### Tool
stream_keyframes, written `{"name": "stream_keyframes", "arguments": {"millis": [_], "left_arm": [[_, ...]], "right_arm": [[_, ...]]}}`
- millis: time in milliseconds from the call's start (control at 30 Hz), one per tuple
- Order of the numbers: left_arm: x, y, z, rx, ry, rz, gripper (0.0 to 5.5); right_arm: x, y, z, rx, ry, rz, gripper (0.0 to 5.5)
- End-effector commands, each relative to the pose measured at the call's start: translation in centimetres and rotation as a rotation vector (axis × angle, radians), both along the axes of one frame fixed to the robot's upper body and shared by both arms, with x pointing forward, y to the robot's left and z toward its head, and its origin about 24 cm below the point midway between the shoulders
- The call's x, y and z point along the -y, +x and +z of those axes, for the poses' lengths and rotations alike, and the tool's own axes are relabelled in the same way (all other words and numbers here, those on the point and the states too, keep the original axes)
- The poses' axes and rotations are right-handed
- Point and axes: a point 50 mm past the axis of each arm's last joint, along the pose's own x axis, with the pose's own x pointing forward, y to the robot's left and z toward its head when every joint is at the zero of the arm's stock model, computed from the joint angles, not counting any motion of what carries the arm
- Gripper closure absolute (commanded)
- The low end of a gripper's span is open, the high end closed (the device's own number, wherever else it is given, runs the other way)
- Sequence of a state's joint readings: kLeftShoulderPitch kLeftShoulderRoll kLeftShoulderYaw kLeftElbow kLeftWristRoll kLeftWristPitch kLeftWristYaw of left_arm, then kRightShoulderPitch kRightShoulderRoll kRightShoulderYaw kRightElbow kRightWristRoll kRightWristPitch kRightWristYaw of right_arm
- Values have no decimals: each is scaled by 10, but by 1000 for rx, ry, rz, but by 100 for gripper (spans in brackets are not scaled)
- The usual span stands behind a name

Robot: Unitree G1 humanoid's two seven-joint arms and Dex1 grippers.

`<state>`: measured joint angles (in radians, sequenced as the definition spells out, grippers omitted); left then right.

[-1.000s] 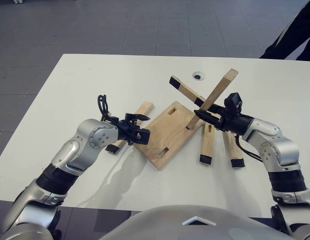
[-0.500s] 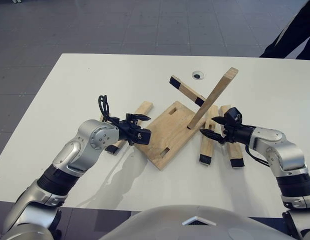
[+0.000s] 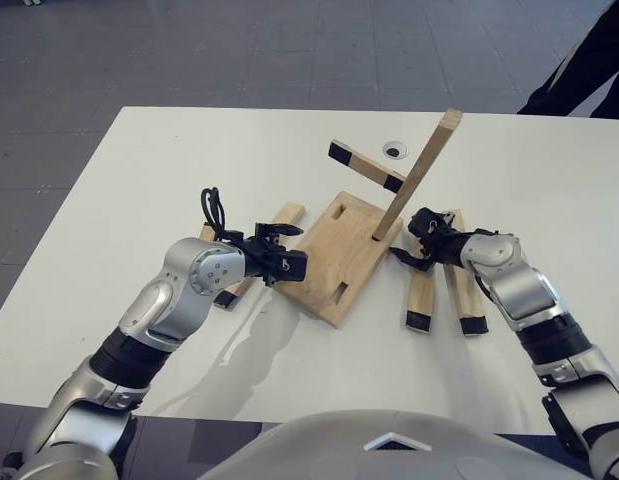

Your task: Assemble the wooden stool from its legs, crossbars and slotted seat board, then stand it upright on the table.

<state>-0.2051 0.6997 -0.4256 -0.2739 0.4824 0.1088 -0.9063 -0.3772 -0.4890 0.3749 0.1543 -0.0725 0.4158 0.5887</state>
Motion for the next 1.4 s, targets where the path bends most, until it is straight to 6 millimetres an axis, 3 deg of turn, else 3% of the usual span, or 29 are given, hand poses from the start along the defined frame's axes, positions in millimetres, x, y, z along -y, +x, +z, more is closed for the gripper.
{"name": "stream_keyframes", "arguments": {"millis": [33, 167, 333, 400, 567, 667, 767, 867, 1100, 1300, 1333, 1400], "left_arm": [[19, -10, -1, -77, -53, -75, 199], [19, -12, -2, -93, -35, -85, 199], [9, -9, -3, -76, -8, -55, 199], [13, -9, -2, -70, -32, -55, 199], [16, -14, -5, -82, -56, -48, 199], [17, -12, -5, -77, -62, -48, 199], [18, -13, -5, -81, -68, -54, 199], [16, -14, -7, -84, -55, -48, 199], [15, -13, -9, -83, -46, -44, 199], [16, -15, -10, -81, -50, -41, 199], [16, -15, -9, -80, -50, -40, 199], [15, -15, -9, -80, -49, -40, 199]], "right_arm": [[-6, 21, -2, 8, 8, -30, 126], [-8, 37, 3, 26, 50, -62, 126], [10, 35, 14, 32, 117, -161, 126], [22, 36, 33, 68, 230, -276, 126], [66, 61, 119, 327, 588, -637, 126], [49, 70, 177, 441, 734, -544, 126], [17, 76, 205, 447, 768, -398, 126], [-17, 88, 209, 397, 771, -291, 126], [-52, 100, 204, 276, 811, -207, 126], [-59, 99, 195, 211, 817, -195, 126], [-59, 99, 198, 225, 822, -193, 126], [-56, 96, 223, 306, 881, -169, 126]]}}
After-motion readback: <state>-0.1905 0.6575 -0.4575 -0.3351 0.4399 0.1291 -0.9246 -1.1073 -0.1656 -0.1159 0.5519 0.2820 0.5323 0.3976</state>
